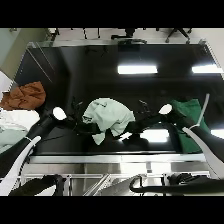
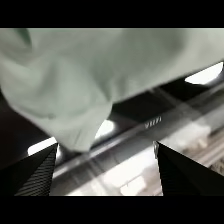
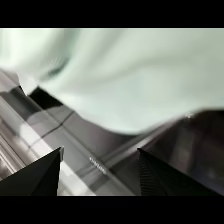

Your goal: Fold the shirts.

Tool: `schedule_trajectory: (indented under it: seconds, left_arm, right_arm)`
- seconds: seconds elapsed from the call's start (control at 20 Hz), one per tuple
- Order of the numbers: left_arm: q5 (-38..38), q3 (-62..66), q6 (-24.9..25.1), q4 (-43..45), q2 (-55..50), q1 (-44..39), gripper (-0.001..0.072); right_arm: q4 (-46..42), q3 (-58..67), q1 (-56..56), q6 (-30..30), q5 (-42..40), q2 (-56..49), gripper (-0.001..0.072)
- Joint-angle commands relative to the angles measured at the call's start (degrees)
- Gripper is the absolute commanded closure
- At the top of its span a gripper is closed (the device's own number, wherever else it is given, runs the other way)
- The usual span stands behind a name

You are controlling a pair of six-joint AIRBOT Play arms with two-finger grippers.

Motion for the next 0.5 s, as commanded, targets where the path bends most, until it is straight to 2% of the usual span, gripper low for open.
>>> schedule_trajectory:
  seconds: [0.0, 0.1, 0.15, 0.2, 0.25, 0.3, 0.45]
  left_arm:
    - [14.5, -5.0, 2.8, -5.5, -3.7, -1.9, 0.0042]
    - [14.7, -3.0, 3.0, -5.3, -6.9, -1.9, 0.0049]
    - [14.3, -1.9, 3.1, -5.3, -8.2, -1.9, 0.0198]
    - [14.0, -0.5, 3.4, -4.5, -9.4, -1.9, 0.0413]
    - [13.3, 0.6, 4.0, -4.2, -10.2, -1.9, 0.0543]
    - [12.3, 2.1, 4.6, -4.3, -11.1, -1.9, 0.0696]
    - [9.8, 5.1, 5.7, -4.2, -10.6, -1.8, 0.0694]
  right_arm:
    - [11.2, -0.1, 2.5, -7.7, -6.0, -5.2, 0.0221]
    - [13.1, -0.1, 2.5, -9.2, -6.9, -6.6, 0.0371]
    - [13.1, -0.1, 2.4, -10.0, -6.9, -6.7, 0.0525]
    - [13.1, 0.0, 2.4, -10.7, -6.9, -6.6, 0.0654]
    - [12.9, 0.2, 2.4, -10.7, -6.8, -6.6, 0.0692]
    - [12.9, 0.3, 2.4, -10.8, -6.8, -6.5, 0.0691]
    - [11.5, 0.3, 1.4, -10.9, -5.2, -5.6, 0.0692]
